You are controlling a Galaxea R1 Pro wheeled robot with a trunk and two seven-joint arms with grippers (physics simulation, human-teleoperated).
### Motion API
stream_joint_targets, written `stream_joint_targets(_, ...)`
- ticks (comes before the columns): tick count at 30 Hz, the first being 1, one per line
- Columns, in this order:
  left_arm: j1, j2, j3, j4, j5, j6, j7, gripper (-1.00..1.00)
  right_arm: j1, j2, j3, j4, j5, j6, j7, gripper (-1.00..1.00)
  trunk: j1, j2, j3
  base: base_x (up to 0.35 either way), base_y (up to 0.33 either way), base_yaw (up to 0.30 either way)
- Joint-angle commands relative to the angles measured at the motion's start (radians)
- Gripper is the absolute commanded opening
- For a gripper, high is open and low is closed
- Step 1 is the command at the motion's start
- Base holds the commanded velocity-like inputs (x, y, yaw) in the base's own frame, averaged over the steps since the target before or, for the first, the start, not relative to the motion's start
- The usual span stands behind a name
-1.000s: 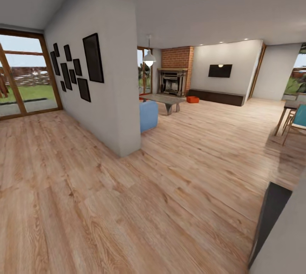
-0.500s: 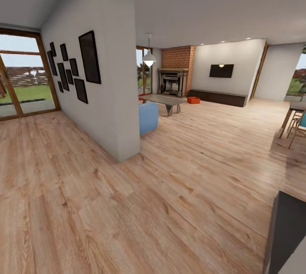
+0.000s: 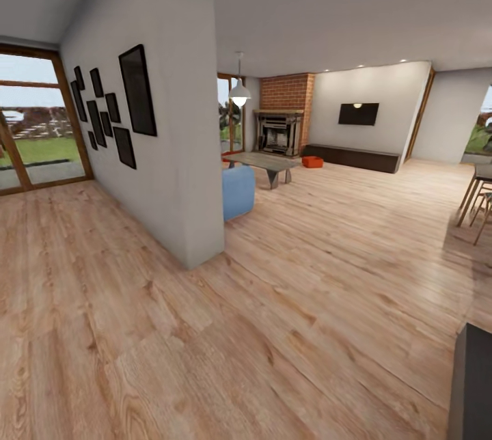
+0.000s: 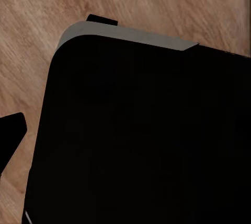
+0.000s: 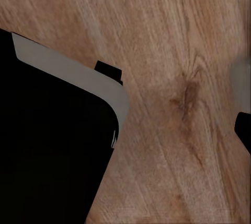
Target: Move the two storage containers from the living room to the garage. In the garage, place one container on the floor and stack the other container on top of it (either order is fine).
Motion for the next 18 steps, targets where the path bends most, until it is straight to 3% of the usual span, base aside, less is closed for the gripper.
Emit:
stream_joint_targets(1,0.0,-0.001,0.002,0.0,0.003,-0.002,0.001,1.0,-0.001,0.0,-0.001,0.003,0.011,-0.005,-0.004,1.0,0.001,0.0,-0.001,0.325,0.0,0.0)
stream_joint_targets(18,0.0,-0.001,0.002,0.0,0.003,-0.003,0.001,1.0,-0.001,-0.006,0.007,0.003,0.023,-0.003,-0.004,1.0,0.001,0.0,-0.001,0.325,0.0,0.0)
